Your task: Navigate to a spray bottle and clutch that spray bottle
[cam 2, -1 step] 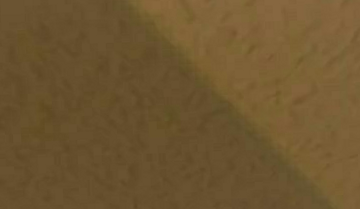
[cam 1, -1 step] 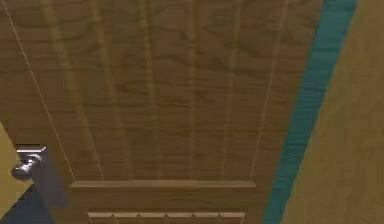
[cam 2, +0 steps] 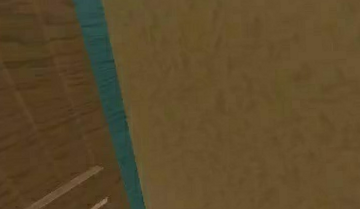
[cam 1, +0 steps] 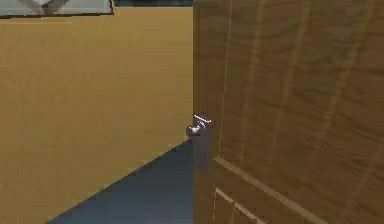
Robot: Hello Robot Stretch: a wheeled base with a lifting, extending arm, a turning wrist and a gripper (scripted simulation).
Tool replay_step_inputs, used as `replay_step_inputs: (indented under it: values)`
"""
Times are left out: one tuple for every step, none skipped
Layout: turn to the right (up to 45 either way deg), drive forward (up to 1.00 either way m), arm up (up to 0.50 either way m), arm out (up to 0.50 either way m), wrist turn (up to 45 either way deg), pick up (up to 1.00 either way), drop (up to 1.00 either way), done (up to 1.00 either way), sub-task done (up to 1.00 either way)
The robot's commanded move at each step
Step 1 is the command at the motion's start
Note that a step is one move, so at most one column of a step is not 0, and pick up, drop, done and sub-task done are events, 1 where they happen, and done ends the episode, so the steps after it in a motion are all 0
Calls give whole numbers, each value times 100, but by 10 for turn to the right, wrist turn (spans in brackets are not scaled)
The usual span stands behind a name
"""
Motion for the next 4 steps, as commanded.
replay_step_inputs:
  values:
    - [-300,0,0,0,0,0,0,0,0]
    - [0,60,0,0,0,0,0,0,0]
    - [450,0,0,0,0,0,0,0,0]
    - [0,30,0,0,0,0,0,0,0]
